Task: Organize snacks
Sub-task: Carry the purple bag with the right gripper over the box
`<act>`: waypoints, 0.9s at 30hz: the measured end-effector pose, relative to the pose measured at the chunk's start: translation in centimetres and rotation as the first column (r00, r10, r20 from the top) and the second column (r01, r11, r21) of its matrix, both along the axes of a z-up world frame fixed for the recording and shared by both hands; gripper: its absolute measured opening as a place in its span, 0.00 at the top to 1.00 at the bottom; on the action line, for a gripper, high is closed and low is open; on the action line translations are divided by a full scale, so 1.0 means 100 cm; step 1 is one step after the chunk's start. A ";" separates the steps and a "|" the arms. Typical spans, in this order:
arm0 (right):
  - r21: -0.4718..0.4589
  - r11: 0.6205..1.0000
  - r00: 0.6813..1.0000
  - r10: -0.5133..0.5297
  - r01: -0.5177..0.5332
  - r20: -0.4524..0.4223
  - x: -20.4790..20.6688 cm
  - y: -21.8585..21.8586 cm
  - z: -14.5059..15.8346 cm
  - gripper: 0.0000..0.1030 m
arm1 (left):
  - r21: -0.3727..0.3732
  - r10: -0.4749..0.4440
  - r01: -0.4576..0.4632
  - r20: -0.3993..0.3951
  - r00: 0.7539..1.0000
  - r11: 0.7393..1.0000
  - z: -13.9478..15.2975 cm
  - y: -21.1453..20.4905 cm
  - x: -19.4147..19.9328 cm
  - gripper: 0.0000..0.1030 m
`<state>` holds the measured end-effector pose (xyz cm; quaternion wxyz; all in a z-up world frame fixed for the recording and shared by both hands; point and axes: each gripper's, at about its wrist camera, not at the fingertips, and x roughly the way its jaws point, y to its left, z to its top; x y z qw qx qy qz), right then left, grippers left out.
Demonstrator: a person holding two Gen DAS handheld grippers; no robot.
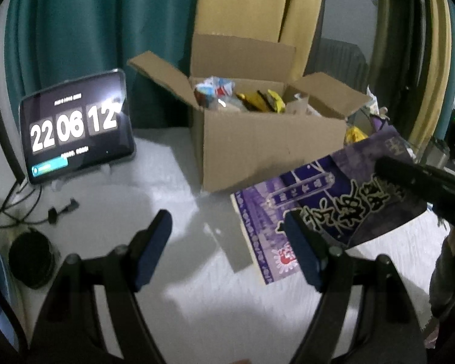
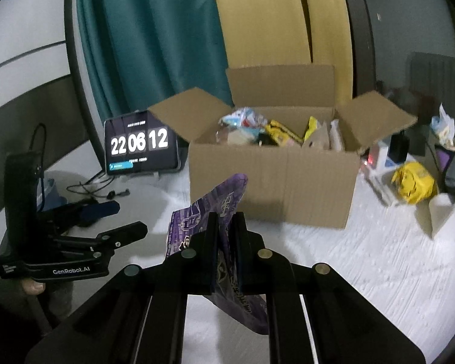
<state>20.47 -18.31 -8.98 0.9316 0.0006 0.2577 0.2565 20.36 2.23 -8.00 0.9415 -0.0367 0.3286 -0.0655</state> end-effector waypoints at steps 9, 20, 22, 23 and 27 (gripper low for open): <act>0.001 1.000 0.997 -0.014 0.013 0.071 0.033 -0.008 0.029 0.90 | 0.009 0.020 -0.021 0.048 0.999 1.000 0.024 0.004 0.028 0.25; 0.010 0.999 0.985 -0.034 0.033 0.170 0.079 -0.017 0.070 0.90 | 0.023 0.039 -0.043 0.134 0.990 0.999 0.049 0.009 0.066 0.25; 0.012 0.999 0.982 -0.036 0.034 0.187 0.086 -0.018 0.077 0.90 | 0.024 0.045 -0.049 0.146 0.988 0.999 0.055 0.010 0.073 0.25; 0.012 0.999 0.980 -0.037 0.035 0.195 0.090 -0.018 0.080 0.90 | 0.024 0.046 -0.050 0.151 0.987 0.998 0.057 0.010 0.076 0.25; 0.017 0.999 0.974 -0.050 0.047 0.223 0.109 -0.019 0.091 0.90 | 0.022 0.052 -0.057 0.167 0.985 0.998 0.063 0.011 0.088 0.25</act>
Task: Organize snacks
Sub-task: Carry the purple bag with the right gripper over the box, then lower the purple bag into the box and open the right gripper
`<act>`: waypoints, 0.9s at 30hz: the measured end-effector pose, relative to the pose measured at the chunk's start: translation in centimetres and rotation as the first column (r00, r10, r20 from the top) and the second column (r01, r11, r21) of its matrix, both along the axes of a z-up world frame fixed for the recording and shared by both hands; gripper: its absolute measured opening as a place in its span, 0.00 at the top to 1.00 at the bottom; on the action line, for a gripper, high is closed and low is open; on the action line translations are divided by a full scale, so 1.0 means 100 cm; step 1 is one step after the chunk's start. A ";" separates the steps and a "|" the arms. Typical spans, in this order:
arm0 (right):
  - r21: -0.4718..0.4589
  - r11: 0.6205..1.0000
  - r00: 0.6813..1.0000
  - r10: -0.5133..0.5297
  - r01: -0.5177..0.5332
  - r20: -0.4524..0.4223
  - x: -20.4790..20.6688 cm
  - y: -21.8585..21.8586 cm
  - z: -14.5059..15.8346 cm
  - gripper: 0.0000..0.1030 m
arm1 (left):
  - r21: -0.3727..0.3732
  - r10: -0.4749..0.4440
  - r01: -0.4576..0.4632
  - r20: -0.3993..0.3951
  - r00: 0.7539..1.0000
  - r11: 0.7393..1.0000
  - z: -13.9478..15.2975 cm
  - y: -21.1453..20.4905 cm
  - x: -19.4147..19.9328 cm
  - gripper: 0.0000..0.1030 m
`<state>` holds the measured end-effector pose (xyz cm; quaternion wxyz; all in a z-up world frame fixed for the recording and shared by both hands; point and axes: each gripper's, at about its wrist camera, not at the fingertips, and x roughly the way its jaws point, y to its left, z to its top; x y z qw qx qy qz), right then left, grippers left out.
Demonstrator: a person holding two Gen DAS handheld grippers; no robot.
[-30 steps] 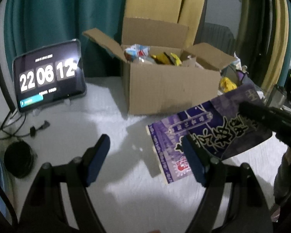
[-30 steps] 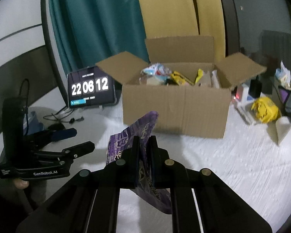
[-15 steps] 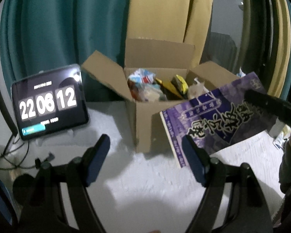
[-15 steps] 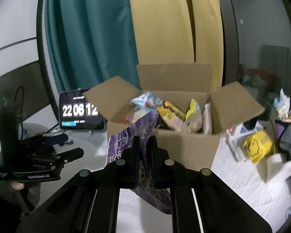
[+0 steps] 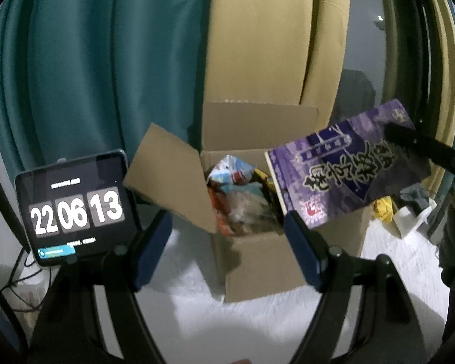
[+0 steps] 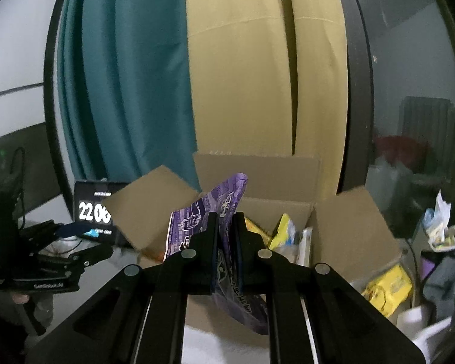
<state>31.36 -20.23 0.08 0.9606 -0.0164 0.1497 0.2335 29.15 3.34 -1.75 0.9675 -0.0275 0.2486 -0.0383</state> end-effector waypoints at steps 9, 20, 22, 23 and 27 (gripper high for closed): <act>-0.016 0.999 0.998 -0.038 0.037 -0.058 0.050 0.000 -0.022 0.90 | -0.009 0.022 -0.023 -0.021 1.000 1.000 -0.008 0.003 0.025 0.25; -0.057 0.996 0.973 -0.076 0.066 -0.216 0.096 0.006 -0.086 0.90 | -0.002 0.031 -0.031 -0.065 0.997 1.000 -0.024 0.001 0.047 0.25; -0.058 0.996 0.966 -0.083 0.071 -0.244 0.102 0.008 -0.095 0.90 | 0.003 0.033 -0.033 -0.063 0.997 0.999 -0.025 0.001 0.048 0.25; -0.067 0.995 0.963 -0.087 0.072 -0.256 0.104 0.009 -0.100 0.90 | 0.003 0.033 -0.033 -0.061 0.998 0.999 -0.025 0.001 0.048 0.25; -0.082 0.993 0.953 -0.101 0.080 -0.286 0.108 0.012 -0.113 0.90 | 0.005 0.033 -0.033 -0.061 0.998 0.999 -0.025 0.001 0.050 0.25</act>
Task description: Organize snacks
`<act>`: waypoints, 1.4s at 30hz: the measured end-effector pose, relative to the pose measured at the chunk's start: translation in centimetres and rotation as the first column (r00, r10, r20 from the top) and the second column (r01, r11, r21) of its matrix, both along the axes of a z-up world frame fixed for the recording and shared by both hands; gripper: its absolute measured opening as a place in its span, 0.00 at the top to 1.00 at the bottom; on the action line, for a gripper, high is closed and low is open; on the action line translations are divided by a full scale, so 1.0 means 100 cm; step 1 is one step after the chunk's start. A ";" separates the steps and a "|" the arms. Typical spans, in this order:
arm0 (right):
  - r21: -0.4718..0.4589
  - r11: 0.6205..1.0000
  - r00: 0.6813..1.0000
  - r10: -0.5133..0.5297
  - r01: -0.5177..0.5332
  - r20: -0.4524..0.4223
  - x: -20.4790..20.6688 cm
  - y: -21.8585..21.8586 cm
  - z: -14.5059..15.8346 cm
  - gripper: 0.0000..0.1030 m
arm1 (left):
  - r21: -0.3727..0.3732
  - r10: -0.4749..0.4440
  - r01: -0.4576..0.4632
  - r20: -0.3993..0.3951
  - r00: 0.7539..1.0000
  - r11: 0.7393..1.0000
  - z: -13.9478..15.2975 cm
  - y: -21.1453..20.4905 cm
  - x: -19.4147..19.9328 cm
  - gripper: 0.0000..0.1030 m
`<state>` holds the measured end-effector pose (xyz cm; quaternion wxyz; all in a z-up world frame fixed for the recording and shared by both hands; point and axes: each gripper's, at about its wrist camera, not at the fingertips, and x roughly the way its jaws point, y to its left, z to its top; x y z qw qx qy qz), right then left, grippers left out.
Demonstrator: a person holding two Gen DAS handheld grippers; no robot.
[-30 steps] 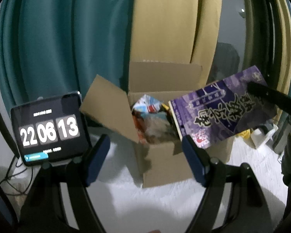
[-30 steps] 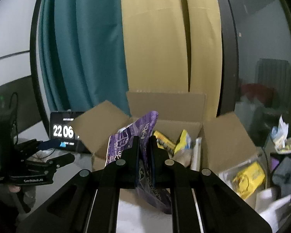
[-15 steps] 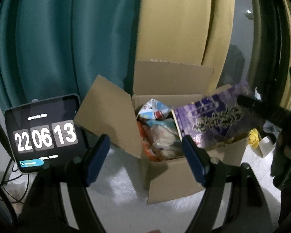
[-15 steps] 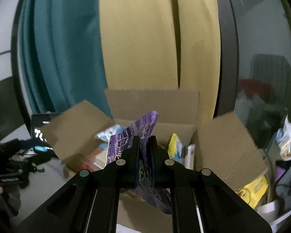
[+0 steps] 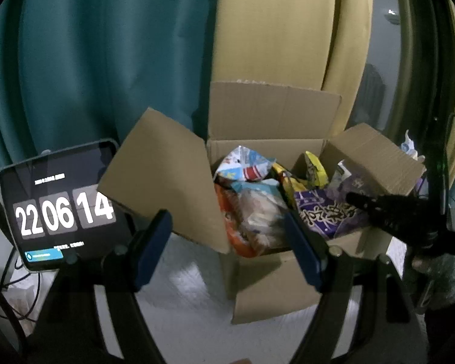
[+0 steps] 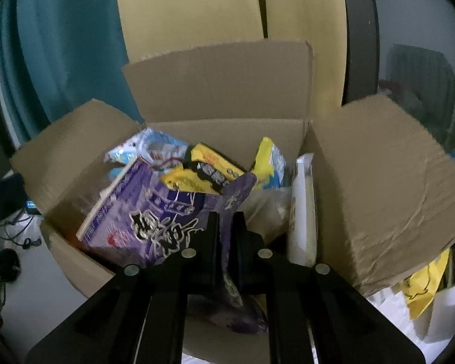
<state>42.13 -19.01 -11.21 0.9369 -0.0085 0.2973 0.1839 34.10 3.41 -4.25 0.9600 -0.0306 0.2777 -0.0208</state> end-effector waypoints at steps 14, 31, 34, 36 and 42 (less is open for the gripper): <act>-0.020 0.995 0.995 -0.096 0.096 0.005 -0.007 -0.012 0.013 0.46 | -0.008 -0.009 0.009 0.012 1.000 1.000 0.009 -0.006 -0.018 0.25; 0.011 0.993 0.992 -0.118 0.118 0.052 -0.066 -0.028 0.039 0.45 | -0.011 -0.009 0.010 0.039 0.999 1.000 0.021 -0.021 -0.058 0.17; 0.011 0.994 0.992 -0.112 0.112 0.062 -0.078 -0.027 0.042 0.45 | -0.008 -0.007 0.008 0.050 0.999 1.000 0.023 -0.022 -0.068 0.13; 0.012 0.994 0.992 -0.108 0.108 0.068 -0.087 -0.027 0.043 0.45 | -0.007 -0.007 0.007 0.058 0.998 1.000 0.025 -0.022 -0.074 0.10; 0.011 0.995 0.992 -0.095 0.095 0.086 -0.114 -0.024 0.047 0.45 | -0.005 -0.006 0.006 0.070 0.998 1.000 0.028 -0.025 -0.094 0.08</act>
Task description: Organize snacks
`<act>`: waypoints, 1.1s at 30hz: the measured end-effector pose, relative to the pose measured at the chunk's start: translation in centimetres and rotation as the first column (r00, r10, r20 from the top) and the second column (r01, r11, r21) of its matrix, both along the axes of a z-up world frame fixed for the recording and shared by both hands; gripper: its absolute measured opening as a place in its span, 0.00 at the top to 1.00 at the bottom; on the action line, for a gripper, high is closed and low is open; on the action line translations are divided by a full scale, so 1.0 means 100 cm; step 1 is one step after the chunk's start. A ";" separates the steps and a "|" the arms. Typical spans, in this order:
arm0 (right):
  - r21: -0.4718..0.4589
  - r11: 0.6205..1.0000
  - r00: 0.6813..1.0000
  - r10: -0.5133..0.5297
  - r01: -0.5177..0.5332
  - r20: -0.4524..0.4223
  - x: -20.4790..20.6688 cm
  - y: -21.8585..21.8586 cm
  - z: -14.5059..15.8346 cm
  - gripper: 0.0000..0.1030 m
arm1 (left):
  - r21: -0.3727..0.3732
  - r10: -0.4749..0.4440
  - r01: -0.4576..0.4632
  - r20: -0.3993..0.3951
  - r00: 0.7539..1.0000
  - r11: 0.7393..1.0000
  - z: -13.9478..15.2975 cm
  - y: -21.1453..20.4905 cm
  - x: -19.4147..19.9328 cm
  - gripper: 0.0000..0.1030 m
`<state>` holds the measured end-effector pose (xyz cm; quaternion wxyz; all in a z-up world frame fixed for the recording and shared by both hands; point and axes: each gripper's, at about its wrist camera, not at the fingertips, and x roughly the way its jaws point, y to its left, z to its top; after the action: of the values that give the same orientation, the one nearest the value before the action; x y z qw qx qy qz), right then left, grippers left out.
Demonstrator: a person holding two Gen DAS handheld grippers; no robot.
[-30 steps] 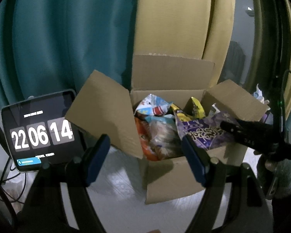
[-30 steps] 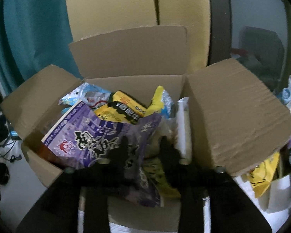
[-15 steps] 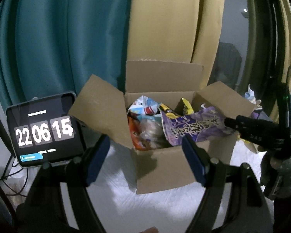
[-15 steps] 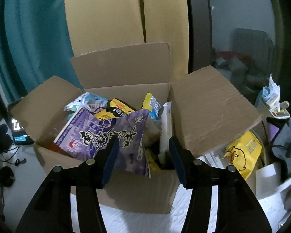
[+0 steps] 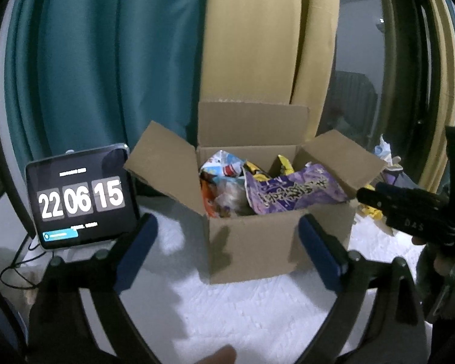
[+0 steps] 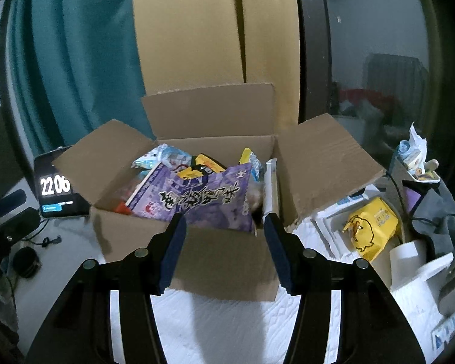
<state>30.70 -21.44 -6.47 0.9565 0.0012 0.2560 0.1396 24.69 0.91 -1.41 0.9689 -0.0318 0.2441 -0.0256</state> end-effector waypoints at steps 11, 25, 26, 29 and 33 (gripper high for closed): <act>-0.013 1.000 0.999 0.018 -0.018 0.037 -0.060 0.007 0.003 0.45 | 0.009 0.005 -0.005 0.024 1.000 1.000 0.003 -0.011 -0.044 0.08; -0.009 0.999 0.990 0.037 -0.036 0.136 -0.139 0.015 0.024 0.44 | 0.011 0.024 -0.026 0.149 0.989 1.000 0.023 -0.013 -0.113 0.08; -0.010 0.999 0.989 0.038 -0.037 0.145 -0.144 0.016 0.026 0.44 | 0.011 0.027 -0.030 0.154 0.988 1.000 0.025 -0.013 -0.118 0.08; -0.007 0.999 0.983 0.046 -0.046 0.176 -0.161 0.017 0.033 0.43 | 0.001 0.043 -0.044 0.146 0.988 0.999 0.030 -0.012 -0.126 0.08; -0.002 0.999 0.975 0.053 -0.054 0.214 -0.182 0.019 0.042 0.28 | 0.008 0.049 -0.051 0.173 0.984 0.999 0.036 -0.012 -0.142 0.08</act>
<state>12.46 -19.54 -2.29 0.9744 -0.0189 0.1513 0.1652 10.50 -0.27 2.21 0.9869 -0.0296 0.1584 -0.0024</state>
